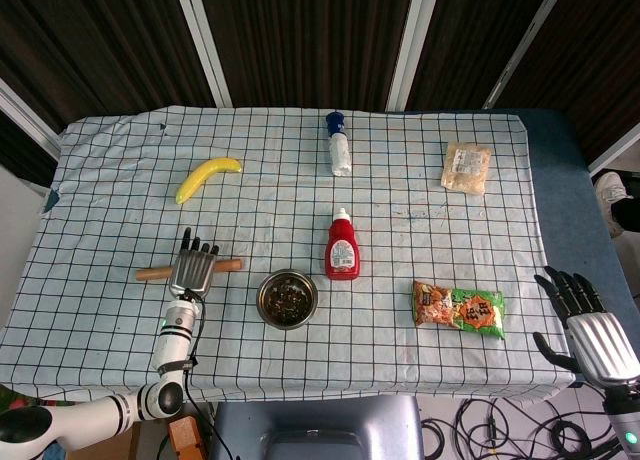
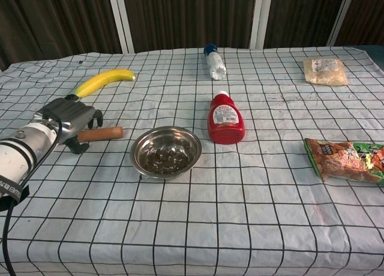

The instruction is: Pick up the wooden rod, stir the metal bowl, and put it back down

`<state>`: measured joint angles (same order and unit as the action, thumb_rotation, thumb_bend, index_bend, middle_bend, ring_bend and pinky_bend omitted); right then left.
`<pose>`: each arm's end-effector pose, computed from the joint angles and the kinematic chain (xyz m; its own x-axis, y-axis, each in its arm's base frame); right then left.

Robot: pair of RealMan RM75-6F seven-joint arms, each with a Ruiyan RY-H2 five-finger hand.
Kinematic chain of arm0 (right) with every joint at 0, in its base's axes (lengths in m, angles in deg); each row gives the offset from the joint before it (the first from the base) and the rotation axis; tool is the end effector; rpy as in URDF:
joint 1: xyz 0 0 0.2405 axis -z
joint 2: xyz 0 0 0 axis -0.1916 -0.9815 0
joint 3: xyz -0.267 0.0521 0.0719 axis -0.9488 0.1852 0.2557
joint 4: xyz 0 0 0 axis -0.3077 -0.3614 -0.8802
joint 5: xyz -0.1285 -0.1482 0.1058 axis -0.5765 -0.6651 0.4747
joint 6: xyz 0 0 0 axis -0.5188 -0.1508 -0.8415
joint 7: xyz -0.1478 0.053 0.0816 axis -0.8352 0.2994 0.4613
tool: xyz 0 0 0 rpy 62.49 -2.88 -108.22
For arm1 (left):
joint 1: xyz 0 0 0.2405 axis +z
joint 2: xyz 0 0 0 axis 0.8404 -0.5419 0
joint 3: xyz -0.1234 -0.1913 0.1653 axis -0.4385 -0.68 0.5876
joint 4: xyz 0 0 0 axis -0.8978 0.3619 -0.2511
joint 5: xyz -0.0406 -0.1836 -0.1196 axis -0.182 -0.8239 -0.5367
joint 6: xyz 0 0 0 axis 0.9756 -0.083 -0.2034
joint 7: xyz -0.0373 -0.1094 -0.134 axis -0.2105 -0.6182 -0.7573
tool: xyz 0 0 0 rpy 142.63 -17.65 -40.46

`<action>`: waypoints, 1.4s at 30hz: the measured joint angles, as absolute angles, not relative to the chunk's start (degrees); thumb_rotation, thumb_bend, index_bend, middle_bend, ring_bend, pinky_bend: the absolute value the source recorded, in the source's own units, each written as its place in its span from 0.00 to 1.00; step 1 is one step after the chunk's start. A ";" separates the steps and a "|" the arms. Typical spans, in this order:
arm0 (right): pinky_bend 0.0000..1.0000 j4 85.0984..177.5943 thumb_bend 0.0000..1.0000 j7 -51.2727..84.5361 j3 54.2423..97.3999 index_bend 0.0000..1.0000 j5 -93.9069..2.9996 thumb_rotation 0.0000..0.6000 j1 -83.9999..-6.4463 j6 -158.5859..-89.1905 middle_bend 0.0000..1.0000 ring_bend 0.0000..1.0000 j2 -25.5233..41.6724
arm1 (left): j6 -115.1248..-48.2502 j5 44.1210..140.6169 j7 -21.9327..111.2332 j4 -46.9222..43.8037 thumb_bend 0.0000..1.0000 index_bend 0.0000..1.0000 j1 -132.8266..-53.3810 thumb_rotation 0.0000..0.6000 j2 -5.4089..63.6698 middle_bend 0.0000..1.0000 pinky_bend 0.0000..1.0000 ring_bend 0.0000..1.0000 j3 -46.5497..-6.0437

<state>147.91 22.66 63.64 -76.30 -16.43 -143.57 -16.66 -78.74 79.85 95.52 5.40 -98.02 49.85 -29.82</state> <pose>-0.3393 -0.2000 0.1680 0.4054 -0.1129 0.9071 -0.9112 -0.1291 0.3912 -0.2243 0.4087 -0.0830 0.7669 0.2053 0.6080 0.6373 -0.1325 -0.7591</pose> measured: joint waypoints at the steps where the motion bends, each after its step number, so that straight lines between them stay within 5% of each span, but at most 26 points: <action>1: 0.00 147.93 0.32 22.68 63.60 0.00 -76.33 1.00 -16.43 -143.49 0.00 0.00 -16.72 | -78.61 79.90 95.11 5.52 0.35 0.33 -98.06 1.00 49.98 0.34 0.03 0.18 -29.81; 10: 0.00 148.01 0.32 23.30 63.29 0.00 -77.11 1.00 -15.92 -144.42 0.00 0.00 -17.26 | -79.53 82.41 91.79 7.74 0.35 0.37 -98.25 1.00 51.65 0.37 0.03 0.21 -29.63; 27: 0.00 147.76 0.32 24.42 63.27 0.00 -77.47 1.00 -15.38 -145.40 0.00 0.00 -17.65 | -79.82 83.74 88.16 12.24 0.45 0.62 -98.54 1.00 54.98 0.56 0.08 0.32 -30.35; 36: 0.00 147.70 0.32 23.60 63.17 0.00 -77.71 1.00 -15.29 -145.22 0.00 0.00 -17.34 | -88.15 92.80 78.48 9.38 0.48 0.65 -96.82 1.00 52.56 0.59 0.13 0.34 -31.16; 42: 0.00 148.03 0.32 22.86 63.03 0.00 -78.00 1.00 -15.34 -144.98 0.00 0.00 -17.12 | -91.05 96.01 70.83 5.00 0.49 0.65 -95.20 1.00 50.19 0.59 0.29 0.35 -31.94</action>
